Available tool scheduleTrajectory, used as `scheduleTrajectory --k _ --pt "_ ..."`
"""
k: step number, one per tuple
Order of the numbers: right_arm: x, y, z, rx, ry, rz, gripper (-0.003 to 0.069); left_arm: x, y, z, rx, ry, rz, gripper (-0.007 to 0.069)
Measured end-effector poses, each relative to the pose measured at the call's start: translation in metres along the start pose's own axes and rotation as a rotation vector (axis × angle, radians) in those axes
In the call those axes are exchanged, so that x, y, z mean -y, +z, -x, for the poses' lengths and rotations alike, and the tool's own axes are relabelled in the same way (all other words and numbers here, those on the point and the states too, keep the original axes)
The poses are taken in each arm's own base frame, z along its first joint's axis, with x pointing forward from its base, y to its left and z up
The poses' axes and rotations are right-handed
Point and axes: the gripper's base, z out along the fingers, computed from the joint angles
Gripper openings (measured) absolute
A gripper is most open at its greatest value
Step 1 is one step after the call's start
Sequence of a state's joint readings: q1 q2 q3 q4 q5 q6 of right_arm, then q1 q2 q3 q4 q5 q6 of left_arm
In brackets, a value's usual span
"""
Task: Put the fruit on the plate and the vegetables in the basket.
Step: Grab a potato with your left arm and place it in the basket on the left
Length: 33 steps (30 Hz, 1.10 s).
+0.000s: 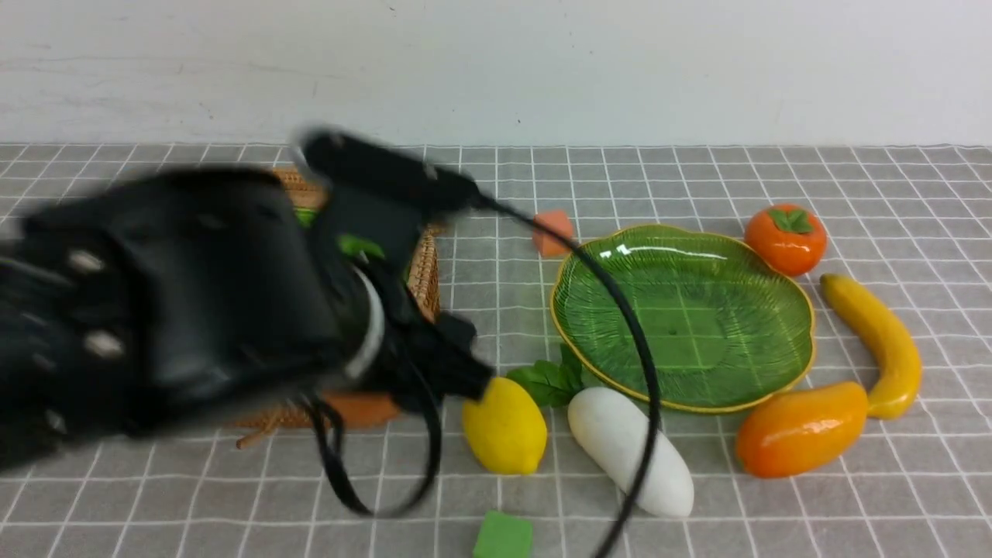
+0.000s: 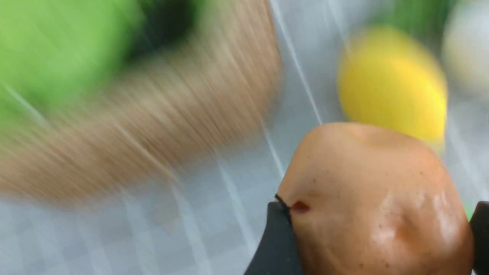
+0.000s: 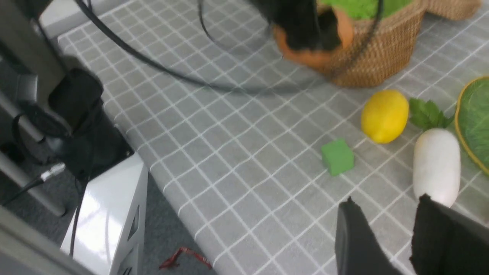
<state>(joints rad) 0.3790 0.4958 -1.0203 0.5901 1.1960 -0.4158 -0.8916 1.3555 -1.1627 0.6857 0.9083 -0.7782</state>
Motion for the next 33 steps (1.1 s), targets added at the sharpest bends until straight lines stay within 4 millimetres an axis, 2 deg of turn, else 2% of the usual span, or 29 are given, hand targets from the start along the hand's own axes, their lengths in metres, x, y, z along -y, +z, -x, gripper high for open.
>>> scheduleTrajectory --k 2,4,5,6,8,9,10,11,12,13,16,17,20,26,30,33 --pt "0.001 0.000 0.003 0.035 0.000 -0.016 0.0234 -0.036 -0.012 0.028 0.107 0.011 0.061 0.0568" --pt "0.002 0.000 0.005 0.060 0.000 -0.027 0.0234 -0.063 -0.008 0.044 0.141 0.026 0.104 0.0568" --pt "0.003 0.000 0.006 0.065 0.000 -0.029 0.0234 -0.065 -0.007 0.045 0.143 0.024 0.099 0.0568" --pt "0.003 0.000 0.007 0.078 0.001 -0.033 0.0234 -0.081 0.009 0.050 0.126 0.047 0.106 0.0568" --pt "0.003 0.000 0.007 0.079 0.000 -0.034 0.0234 -0.088 0.021 0.049 0.097 0.066 0.105 0.0568" --pt "0.003 0.000 0.007 0.080 0.000 -0.035 0.0235 -0.096 0.045 0.046 0.048 0.106 0.102 0.0568" --pt "0.003 0.000 0.007 0.080 0.000 -0.035 0.0235 -0.098 0.051 0.045 0.035 0.117 0.102 0.0568" --pt "0.003 0.000 0.007 0.080 0.001 -0.035 0.0235 -0.105 0.077 0.040 -0.025 0.162 0.104 0.0568" --pt "0.003 0.000 0.007 0.080 0.002 -0.035 0.0235 -0.105 0.080 0.039 -0.028 0.167 0.105 0.0568" --pt "0.003 0.000 0.007 0.080 0.013 -0.035 0.0236 -0.110 0.101 0.034 -0.068 0.188 0.110 0.0568" --pt "0.003 0.000 0.007 0.081 0.033 -0.033 0.0236 -0.115 0.118 0.031 -0.074 0.213 0.131 0.0568" --pt "0.003 0.000 0.007 0.081 0.034 -0.033 0.0236 -0.115 0.119 0.031 -0.075 0.216 0.134 0.0569" --pt "0.003 0.000 0.007 0.082 0.057 -0.032 0.0236 -0.119 0.121 0.035 -0.038 0.227 0.177 0.0647" --pt "0.004 0.001 0.008 0.078 0.092 -0.031 0.0237 -0.124 0.109 0.040 0.010 0.173 0.218 0.0657" --pt "0.007 0.005 0.009 0.062 0.111 -0.029 0.0237 -0.126 0.089 0.044 0.035 0.130 0.224 0.0596" --pt "0.013 0.014 0.012 0.019 0.142 -0.023 0.0235 -0.120 0.061 0.045 0.041 0.034 0.201 0.0468"
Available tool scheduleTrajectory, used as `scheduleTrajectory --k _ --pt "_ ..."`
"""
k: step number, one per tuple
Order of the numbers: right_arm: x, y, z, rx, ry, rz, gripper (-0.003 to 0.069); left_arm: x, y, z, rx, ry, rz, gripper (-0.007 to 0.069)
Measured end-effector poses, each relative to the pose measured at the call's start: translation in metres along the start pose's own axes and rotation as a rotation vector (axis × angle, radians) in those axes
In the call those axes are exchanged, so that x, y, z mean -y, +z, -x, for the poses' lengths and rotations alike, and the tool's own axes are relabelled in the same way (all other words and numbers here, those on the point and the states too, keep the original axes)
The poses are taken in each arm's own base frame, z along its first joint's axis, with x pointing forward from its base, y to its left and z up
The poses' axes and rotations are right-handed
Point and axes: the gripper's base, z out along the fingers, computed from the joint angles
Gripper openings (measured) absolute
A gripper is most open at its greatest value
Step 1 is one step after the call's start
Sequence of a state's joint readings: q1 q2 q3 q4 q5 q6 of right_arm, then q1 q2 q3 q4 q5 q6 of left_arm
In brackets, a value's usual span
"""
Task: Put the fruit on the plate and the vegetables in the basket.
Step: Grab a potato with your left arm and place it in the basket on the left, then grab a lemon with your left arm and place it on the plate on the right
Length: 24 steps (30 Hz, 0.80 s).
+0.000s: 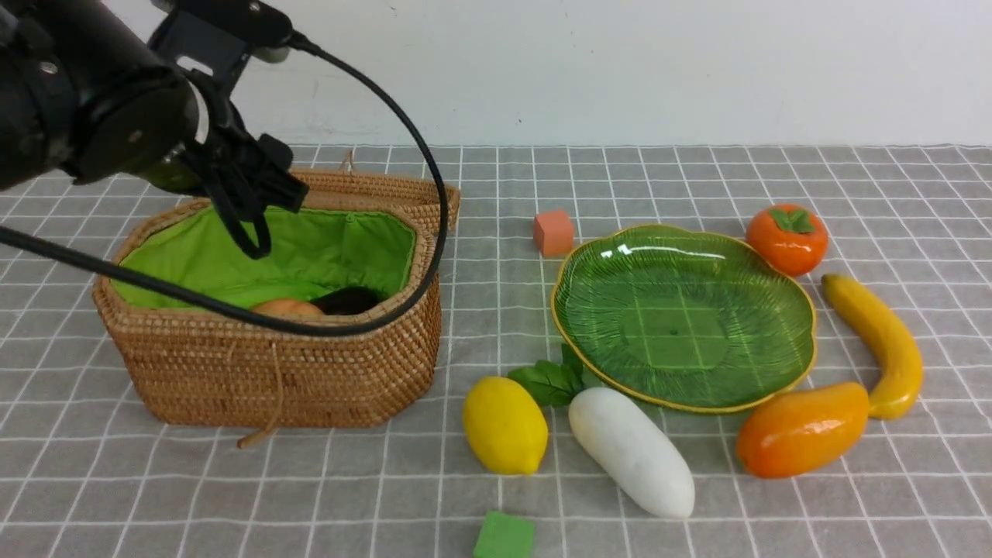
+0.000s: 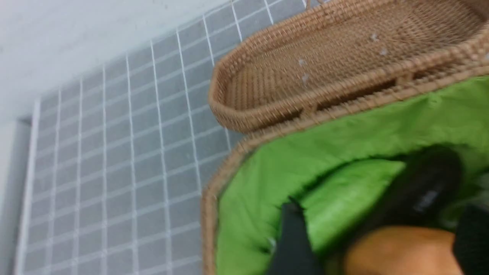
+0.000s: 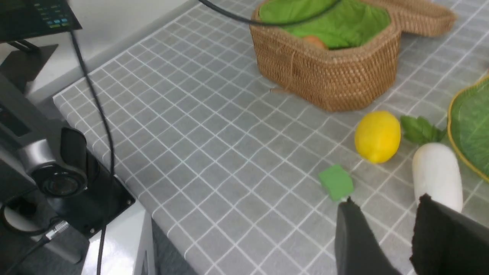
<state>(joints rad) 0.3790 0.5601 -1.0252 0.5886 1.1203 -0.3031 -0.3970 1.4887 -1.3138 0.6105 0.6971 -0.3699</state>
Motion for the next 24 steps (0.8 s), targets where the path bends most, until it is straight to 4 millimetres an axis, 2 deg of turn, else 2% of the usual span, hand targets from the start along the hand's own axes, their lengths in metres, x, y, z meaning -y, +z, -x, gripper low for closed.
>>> scheduleTrajectory --k 1,2,3,4,6,7,10,12,15,16,20,21,22,24 --pt "0.003 0.004 0.001 -0.023 0.007 -0.002 0.0235 0.001 -0.011 0.001 0.009 -0.029 -0.012 0.0429" --pt "0.007 0.011 0.006 -0.063 0.022 -0.005 0.0233 0.003 -0.032 0.003 0.026 -0.103 -0.046 0.0307" --pt "0.008 0.013 0.006 -0.070 0.022 -0.008 0.0233 0.003 -0.039 0.004 0.037 -0.118 -0.058 0.0290" --pt "0.015 0.022 0.011 -0.115 0.036 -0.016 0.0233 0.005 -0.062 0.005 0.066 -0.170 -0.099 0.0150" --pt "0.021 0.031 0.014 -0.157 0.053 -0.020 0.0233 0.006 -0.089 0.003 0.099 -0.220 -0.160 0.0026" --pt "0.023 0.035 0.016 -0.172 0.059 -0.020 0.0233 0.007 -0.102 0.000 0.109 -0.238 -0.194 -0.0009" --pt "0.027 0.041 0.017 -0.192 0.066 -0.023 0.0233 0.018 -0.121 -0.016 0.059 -0.264 -0.294 -0.0013" --pt "0.027 0.041 0.017 -0.196 0.067 -0.022 0.0233 0.033 -0.120 -0.028 -0.033 -0.258 -0.348 -0.0013" --pt "0.025 0.039 0.016 -0.212 0.065 -0.015 0.0233 0.074 -0.102 -0.046 -0.215 -0.188 -0.424 -0.0013" --pt "0.025 0.039 0.015 -0.215 0.065 -0.014 0.0233 0.077 -0.101 -0.047 -0.225 -0.182 -0.427 -0.0013" --pt "0.024 0.038 0.014 -0.236 0.064 -0.009 0.0233 0.142 -0.068 -0.052 -0.366 -0.108 -0.447 0.0000" --pt "0.024 0.038 0.013 -0.240 0.065 -0.006 0.0233 0.160 -0.057 -0.049 -0.391 -0.107 -0.437 0.0035" --pt "0.024 0.038 0.013 -0.245 0.065 -0.005 0.0233 0.166 -0.052 -0.048 -0.399 -0.109 -0.431 0.0047" --pt "0.023 0.036 0.011 -0.256 0.062 0.000 0.0233 0.183 -0.037 -0.042 -0.418 -0.119 -0.408 0.0126"
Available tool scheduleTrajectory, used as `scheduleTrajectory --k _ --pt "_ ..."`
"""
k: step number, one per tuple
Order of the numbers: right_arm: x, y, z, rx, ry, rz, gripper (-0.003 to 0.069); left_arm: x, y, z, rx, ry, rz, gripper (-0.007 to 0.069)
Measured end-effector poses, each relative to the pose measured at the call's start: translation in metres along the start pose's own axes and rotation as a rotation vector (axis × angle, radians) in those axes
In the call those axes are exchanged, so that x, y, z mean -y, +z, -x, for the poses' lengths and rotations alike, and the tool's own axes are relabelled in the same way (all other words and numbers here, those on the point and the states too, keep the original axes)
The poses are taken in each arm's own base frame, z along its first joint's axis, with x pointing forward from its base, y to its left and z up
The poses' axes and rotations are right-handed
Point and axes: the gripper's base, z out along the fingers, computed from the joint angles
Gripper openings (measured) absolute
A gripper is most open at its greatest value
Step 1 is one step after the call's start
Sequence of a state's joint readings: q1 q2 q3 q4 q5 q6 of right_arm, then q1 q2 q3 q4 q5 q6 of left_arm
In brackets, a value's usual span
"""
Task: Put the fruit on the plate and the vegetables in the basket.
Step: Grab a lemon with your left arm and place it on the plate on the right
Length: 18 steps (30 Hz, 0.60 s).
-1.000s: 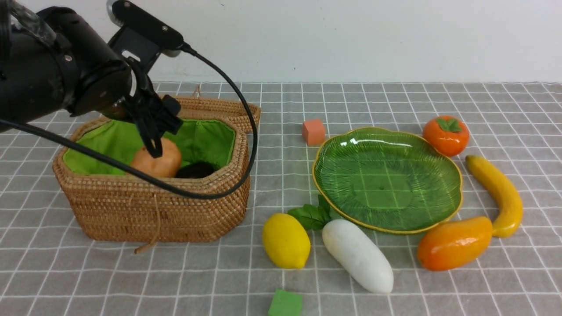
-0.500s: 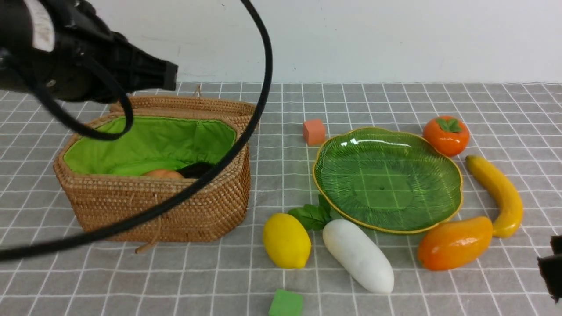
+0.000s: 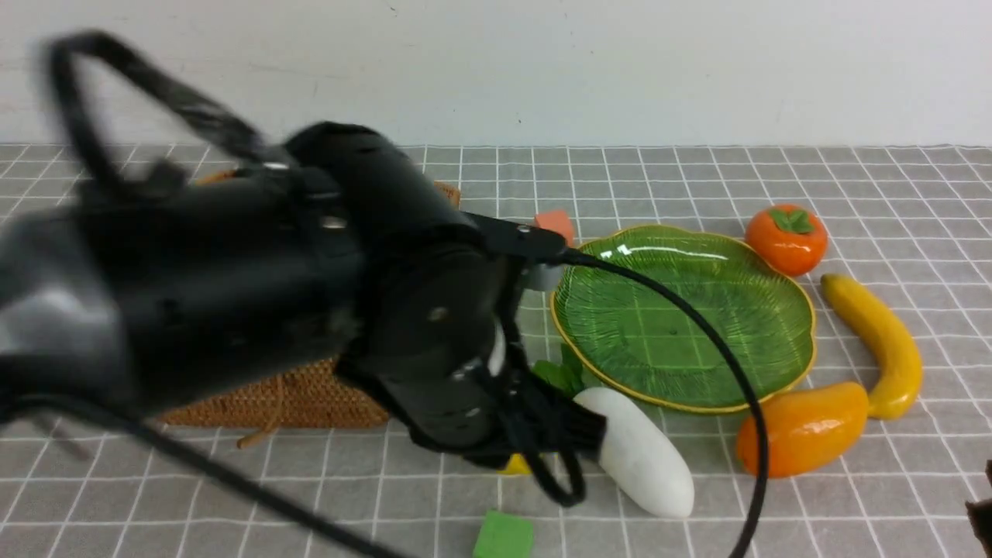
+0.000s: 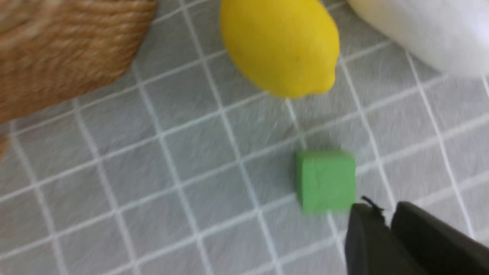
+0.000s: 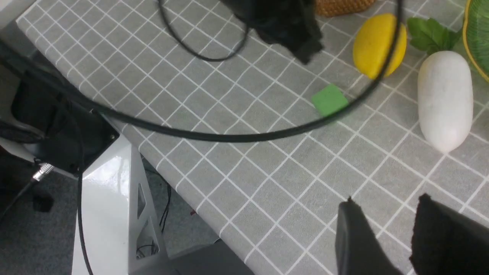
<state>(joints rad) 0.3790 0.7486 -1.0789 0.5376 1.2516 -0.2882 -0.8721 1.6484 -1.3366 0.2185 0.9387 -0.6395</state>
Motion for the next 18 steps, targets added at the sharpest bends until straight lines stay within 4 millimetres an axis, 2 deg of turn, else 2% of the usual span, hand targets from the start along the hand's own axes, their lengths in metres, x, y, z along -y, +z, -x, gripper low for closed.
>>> scheduleTrajectory --k 3,4,5,9,12,18 --pt "-0.004 -0.006 -0.004 0.014 -0.028 -0.004 0.0232 0.011 0.025 0.016 -0.018 -0.032 0.045 0.0294" --pt "-0.004 -0.007 -0.005 0.016 -0.031 -0.006 0.0232 0.011 0.025 0.016 -0.018 -0.032 0.045 0.0294" --pt "-0.006 -0.011 -0.007 0.030 -0.045 -0.015 0.0233 0.015 0.032 0.022 -0.018 -0.045 0.062 0.0393" --pt "-0.014 -0.028 -0.019 0.081 -0.094 -0.057 0.0233 0.020 0.042 0.035 0.037 -0.118 0.069 0.0612" --pt "-0.019 -0.039 -0.027 0.120 -0.122 -0.079 0.0233 0.021 0.048 0.040 0.070 -0.187 0.088 0.0660" --pt "-0.025 -0.051 -0.037 0.167 -0.175 -0.097 0.0233 0.017 0.059 0.040 0.067 -0.291 0.122 0.0638"
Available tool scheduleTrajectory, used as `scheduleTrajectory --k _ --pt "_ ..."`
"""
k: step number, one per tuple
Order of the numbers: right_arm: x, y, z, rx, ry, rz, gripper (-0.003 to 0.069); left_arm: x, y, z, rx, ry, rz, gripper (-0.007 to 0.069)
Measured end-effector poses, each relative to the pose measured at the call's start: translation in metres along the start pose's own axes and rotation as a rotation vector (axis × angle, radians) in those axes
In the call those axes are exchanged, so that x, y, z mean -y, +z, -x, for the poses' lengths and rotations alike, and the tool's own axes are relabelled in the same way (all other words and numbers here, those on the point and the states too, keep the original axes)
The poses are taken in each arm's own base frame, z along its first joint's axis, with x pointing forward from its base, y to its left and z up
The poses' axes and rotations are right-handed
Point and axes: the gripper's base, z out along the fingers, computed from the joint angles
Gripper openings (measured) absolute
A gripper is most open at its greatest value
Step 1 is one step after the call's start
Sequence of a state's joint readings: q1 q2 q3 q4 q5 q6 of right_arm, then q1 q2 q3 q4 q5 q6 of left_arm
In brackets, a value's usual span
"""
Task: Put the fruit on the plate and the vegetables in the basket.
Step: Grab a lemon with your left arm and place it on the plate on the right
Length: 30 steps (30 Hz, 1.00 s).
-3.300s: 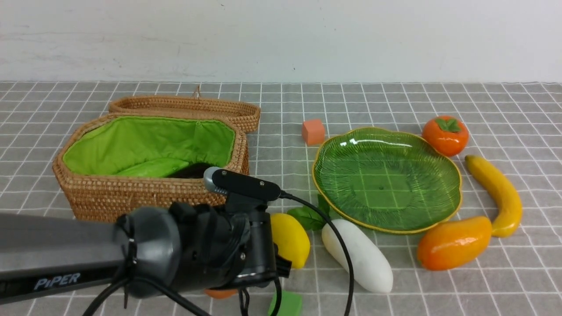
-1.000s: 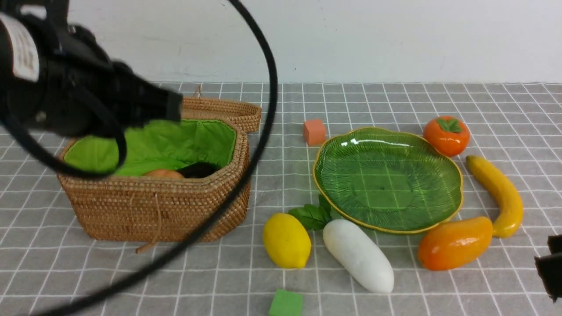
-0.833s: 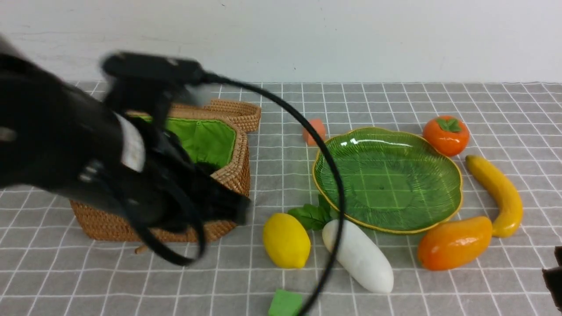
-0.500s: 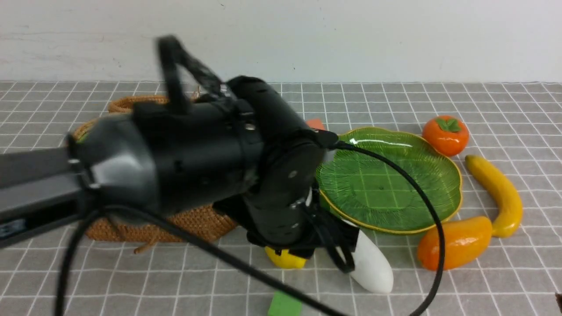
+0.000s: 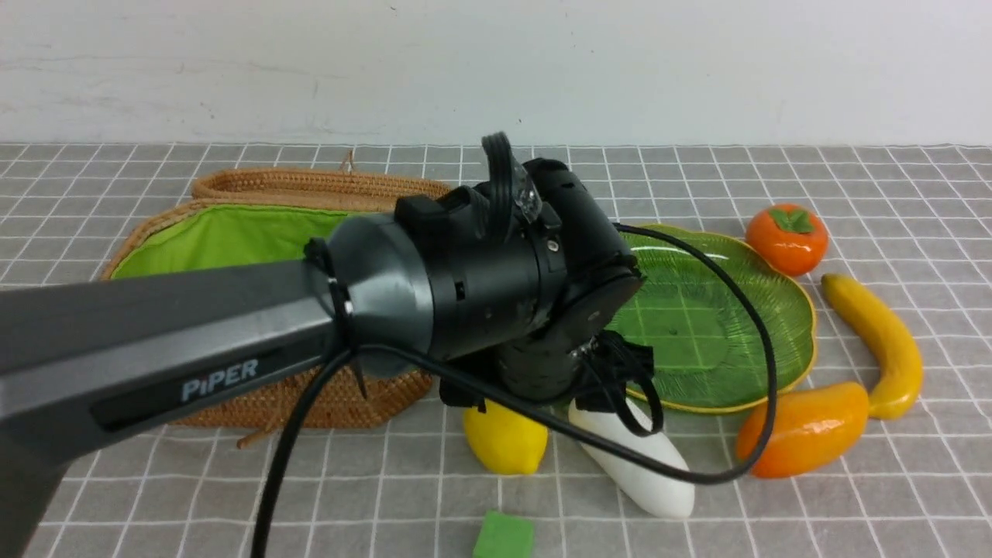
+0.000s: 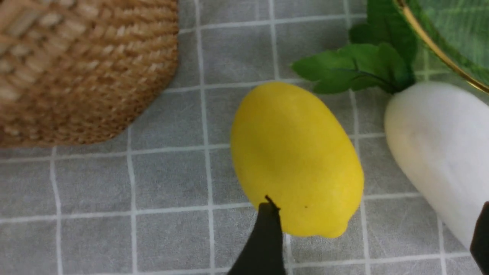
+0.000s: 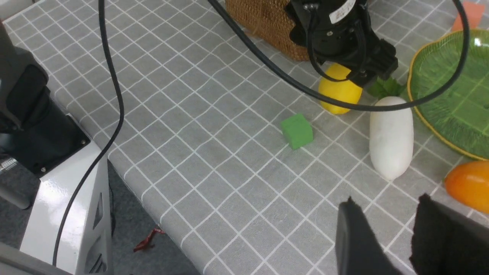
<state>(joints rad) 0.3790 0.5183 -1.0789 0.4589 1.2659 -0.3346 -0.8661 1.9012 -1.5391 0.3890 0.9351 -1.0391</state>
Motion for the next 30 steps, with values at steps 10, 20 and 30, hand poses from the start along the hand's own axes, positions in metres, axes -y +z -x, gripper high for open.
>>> scheduleTrajectory --k 10,20,30 --pt "-0.001 -0.010 -0.007 0.020 -0.022 -0.063 0.0233 -0.011 0.028 0.004 -0.064 -0.137 0.039 0.0584" --pt "-0.005 -0.011 -0.008 0.035 -0.027 -0.028 0.0233 -0.010 0.050 -0.001 -0.070 -0.106 0.086 0.0585" --pt "-0.007 0.001 -0.025 0.002 -0.046 0.026 0.0235 -0.008 0.068 -0.003 -0.057 -0.068 0.110 0.0587"
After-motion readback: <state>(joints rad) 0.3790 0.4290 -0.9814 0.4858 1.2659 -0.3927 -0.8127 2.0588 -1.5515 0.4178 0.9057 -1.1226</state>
